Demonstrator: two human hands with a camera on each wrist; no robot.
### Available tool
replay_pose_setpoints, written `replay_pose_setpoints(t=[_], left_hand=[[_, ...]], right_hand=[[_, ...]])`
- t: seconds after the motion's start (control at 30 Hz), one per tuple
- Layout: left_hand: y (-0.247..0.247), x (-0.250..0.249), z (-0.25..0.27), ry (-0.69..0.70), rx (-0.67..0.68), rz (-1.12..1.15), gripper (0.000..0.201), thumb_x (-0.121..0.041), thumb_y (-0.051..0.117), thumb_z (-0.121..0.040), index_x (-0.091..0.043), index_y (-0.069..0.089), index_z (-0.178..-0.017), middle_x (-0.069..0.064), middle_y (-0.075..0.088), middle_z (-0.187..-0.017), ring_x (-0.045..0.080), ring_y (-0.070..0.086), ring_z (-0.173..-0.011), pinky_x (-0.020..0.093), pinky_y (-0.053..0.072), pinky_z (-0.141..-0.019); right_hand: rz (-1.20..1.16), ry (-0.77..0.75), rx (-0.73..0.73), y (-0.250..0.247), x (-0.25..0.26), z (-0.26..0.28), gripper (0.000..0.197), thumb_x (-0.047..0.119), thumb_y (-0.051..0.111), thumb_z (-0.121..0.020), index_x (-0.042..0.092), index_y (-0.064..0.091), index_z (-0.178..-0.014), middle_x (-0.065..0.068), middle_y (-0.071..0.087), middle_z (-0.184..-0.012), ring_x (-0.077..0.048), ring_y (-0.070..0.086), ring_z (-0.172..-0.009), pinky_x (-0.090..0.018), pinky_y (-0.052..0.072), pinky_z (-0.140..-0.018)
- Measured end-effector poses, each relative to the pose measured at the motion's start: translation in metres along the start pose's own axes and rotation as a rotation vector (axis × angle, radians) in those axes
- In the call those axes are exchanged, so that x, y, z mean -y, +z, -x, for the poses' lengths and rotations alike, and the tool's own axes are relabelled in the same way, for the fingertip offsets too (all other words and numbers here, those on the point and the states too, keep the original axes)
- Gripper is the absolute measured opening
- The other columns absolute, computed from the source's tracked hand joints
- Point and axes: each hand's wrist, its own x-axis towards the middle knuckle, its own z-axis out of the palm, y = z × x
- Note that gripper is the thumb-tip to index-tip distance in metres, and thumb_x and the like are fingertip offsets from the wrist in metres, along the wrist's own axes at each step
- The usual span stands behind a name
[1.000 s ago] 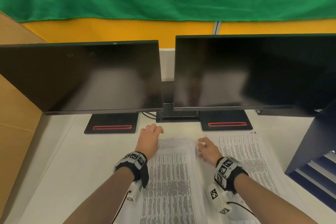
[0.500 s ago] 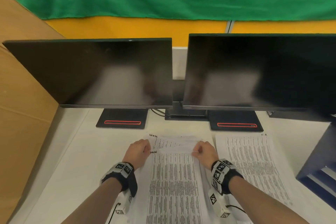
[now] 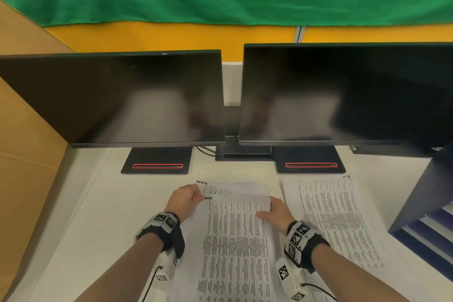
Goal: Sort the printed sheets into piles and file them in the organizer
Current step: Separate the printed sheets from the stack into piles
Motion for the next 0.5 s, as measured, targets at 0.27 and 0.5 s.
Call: replay_pose_setpoints(t=[0.27,0.5], left_hand=[[0.002,0.011,0.003,-0.003,-0.049,0.184,0.02,-0.014,0.042,-0.097,-0.017,0.061,-0.093,0.002,0.057,-0.096,0.019,0.055,-0.089,0.026,0.038,-0.078],[0.011,0.032,0.005,-0.214,0.073,0.131,0.049,-0.016,0.06,-0.084,-0.017,0.041,-0.129,0.01,0.039,-0.126,0.03,0.041,-0.118,0.041,0.037,-0.103]], right_hand=[[0.048,0.06,-0.001,-0.005,0.007,0.001,0.023,0.01,0.049,-0.09,0.01,0.062,-0.108,-0.005,0.065,-0.106,-0.023,0.06,-0.103,-0.033,0.047,-0.091],[0.184,0.137,-0.086,-0.016,0.002,0.004,0.022,-0.001,0.044,-0.087,0.007,0.051,-0.067,-0.006,0.055,-0.076,-0.017,0.052,-0.067,-0.022,0.043,-0.058]])
